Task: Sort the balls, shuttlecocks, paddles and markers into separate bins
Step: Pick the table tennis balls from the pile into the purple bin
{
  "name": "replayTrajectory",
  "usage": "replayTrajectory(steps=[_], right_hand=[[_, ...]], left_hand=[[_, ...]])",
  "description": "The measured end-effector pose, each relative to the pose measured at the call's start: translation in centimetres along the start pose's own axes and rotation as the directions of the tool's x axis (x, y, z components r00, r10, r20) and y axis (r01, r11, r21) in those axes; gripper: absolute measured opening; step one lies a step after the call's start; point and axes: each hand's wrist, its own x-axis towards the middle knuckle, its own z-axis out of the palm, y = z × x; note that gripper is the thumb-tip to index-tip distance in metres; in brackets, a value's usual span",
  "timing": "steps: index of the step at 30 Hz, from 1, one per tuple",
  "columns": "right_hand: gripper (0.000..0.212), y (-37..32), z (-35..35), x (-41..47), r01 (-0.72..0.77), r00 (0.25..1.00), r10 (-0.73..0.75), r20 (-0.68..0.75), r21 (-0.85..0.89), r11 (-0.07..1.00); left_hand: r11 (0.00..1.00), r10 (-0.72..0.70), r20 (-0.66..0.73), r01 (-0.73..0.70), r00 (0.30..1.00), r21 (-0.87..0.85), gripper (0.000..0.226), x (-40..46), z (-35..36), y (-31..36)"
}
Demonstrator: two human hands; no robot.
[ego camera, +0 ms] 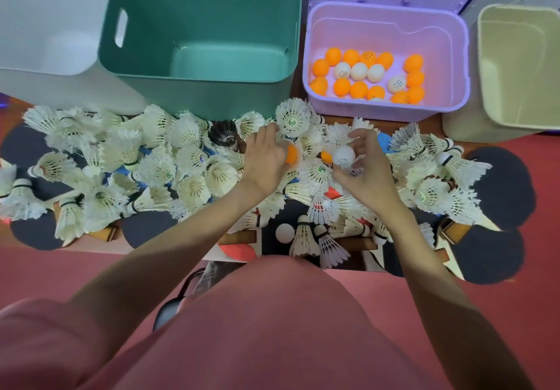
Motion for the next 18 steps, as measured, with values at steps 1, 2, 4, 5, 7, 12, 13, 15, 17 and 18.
replayTrajectory(steps=[1,2,4,5,7,12,13,15,17,18], right_hand=[[0.051,0.2,0.3,-0.6,0.016,1.000,-0.016,0.024,-0.010,1.000],[0.050,0.5,0.6,-1.2,0.028,0.998,-0.027,0.048,-0.025,0.999],[0.039,0.7,1.2,-2.1,0.046,0.997,-0.042,0.070,-0.054,0.997],[0.036,0.8,1.4,-2.5,0.054,0.996,-0.049,0.074,-0.069,0.996],[0.034,1.0,1.8,-3.0,0.060,0.997,-0.054,0.062,-0.092,0.994],[0.028,1.4,1.8,-4.0,0.040,0.999,-0.040,-0.019,-0.025,0.999],[0.027,1.5,1.8,-4.1,0.027,1.000,-0.028,-0.015,-0.014,1.000],[0.026,1.9,1.8,-4.4,0.022,1.000,-0.022,-0.004,-0.012,1.000],[0.025,2.4,1.9,-4.5,0.043,0.999,-0.044,-0.009,-0.040,0.998],[0.024,2.6,2.0,-4.5,0.049,0.998,-0.051,-0.022,-0.063,0.997]], left_hand=[[1.000,-0.011,-0.002,0.011,1.000,0.001,0.021,0.0,0.0,0.1],[1.000,-0.021,-0.008,0.021,1.000,-0.001,0.022,0.1,0.1,0.1],[0.999,-0.028,-0.029,0.028,0.999,-0.017,0.025,0.1,0.2,-0.1],[0.999,-0.026,-0.048,0.025,0.999,-0.037,0.028,0.1,0.3,-0.2],[0.995,-0.012,-0.108,0.001,0.994,-0.096,0.034,-0.3,0.2,-0.2],[0.901,0.026,-0.237,-0.125,0.971,-0.416,0.035,-3.0,-1.8,-0.2],[0.863,0.017,-0.190,-0.111,0.982,-0.493,0.037,-3.7,-2.1,-0.3],[0.807,0.025,-0.091,-0.073,0.996,-0.585,0.037,-5.0,-2.1,-0.5],[0.801,0.060,-0.029,-0.065,0.998,-0.596,0.033,-6.3,-1.6,-0.7],[0.811,0.080,-0.004,-0.068,0.997,-0.581,0.030,-7.0,-1.3,-0.8]])
